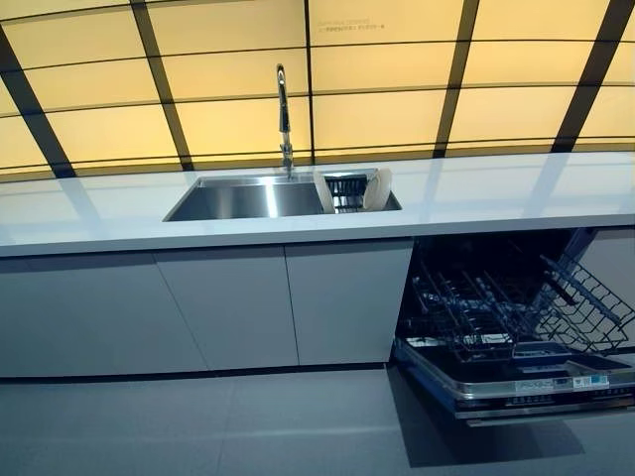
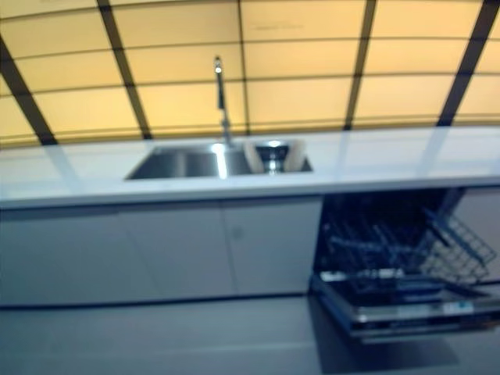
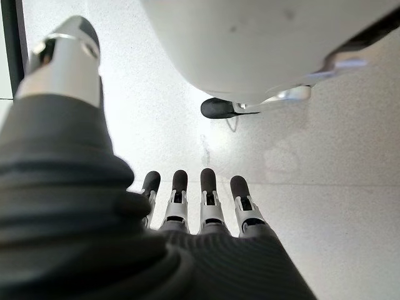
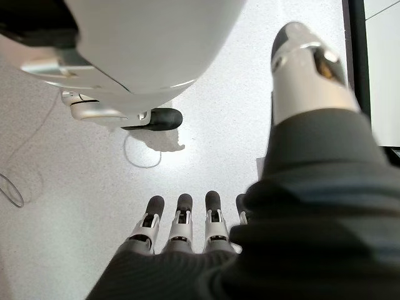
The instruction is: Take plates into dishwasher
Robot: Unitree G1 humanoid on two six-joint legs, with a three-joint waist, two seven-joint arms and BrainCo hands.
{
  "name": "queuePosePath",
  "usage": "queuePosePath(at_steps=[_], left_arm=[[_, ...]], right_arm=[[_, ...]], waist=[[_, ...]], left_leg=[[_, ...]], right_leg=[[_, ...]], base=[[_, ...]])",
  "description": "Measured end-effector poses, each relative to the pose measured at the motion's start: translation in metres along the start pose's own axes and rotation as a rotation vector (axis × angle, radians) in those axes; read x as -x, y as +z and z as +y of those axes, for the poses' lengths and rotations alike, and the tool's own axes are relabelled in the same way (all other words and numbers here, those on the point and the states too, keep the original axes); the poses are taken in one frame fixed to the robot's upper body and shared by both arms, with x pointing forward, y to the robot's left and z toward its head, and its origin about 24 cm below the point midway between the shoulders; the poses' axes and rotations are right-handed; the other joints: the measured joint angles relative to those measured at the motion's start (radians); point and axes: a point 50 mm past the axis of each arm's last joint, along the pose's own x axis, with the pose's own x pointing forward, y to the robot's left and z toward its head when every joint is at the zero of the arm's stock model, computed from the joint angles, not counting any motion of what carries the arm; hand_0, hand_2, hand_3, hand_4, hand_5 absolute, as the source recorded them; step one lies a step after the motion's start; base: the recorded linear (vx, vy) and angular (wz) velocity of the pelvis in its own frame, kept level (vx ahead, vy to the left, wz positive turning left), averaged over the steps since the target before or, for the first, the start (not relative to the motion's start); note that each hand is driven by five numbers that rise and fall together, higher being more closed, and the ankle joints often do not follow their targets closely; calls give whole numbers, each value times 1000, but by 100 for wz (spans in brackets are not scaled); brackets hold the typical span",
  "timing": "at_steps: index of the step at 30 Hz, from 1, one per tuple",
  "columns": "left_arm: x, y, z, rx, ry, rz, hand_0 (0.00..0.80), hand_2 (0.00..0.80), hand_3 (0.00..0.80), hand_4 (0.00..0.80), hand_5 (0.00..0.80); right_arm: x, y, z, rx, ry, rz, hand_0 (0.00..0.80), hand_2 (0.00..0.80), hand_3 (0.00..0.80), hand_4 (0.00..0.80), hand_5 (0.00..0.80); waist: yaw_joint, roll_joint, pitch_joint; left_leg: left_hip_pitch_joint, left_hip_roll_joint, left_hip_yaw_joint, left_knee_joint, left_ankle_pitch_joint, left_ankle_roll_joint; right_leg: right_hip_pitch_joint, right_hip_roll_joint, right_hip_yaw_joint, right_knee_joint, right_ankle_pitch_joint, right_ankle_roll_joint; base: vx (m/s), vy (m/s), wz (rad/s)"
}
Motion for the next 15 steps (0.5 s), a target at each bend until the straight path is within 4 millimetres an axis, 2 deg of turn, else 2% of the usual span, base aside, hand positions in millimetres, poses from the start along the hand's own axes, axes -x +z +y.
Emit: queuePosePath(at_steps=[8, 15], left_arm=[[0, 1, -1, 31, -26, -4, 0, 0, 0, 0, 0], [2, -2, -8, 70, -235, 42, 0, 0, 0, 0, 0]], right_arm=[[0, 0, 0, 15, -1, -1, 0, 0, 0, 0, 0], [0, 1, -4, 27, -9, -3, 0, 0, 0, 0, 0]], waist=[[-1, -3, 3], [-1, 1, 14]], left_leg=[[0, 0, 0, 0, 0, 0], [0, 0, 0, 0, 0, 0]], right_leg=[[0, 0, 0, 0, -1, 0], [-1, 0, 1, 0, -1, 0]], base=[[0, 0, 0], [0, 0, 0]])
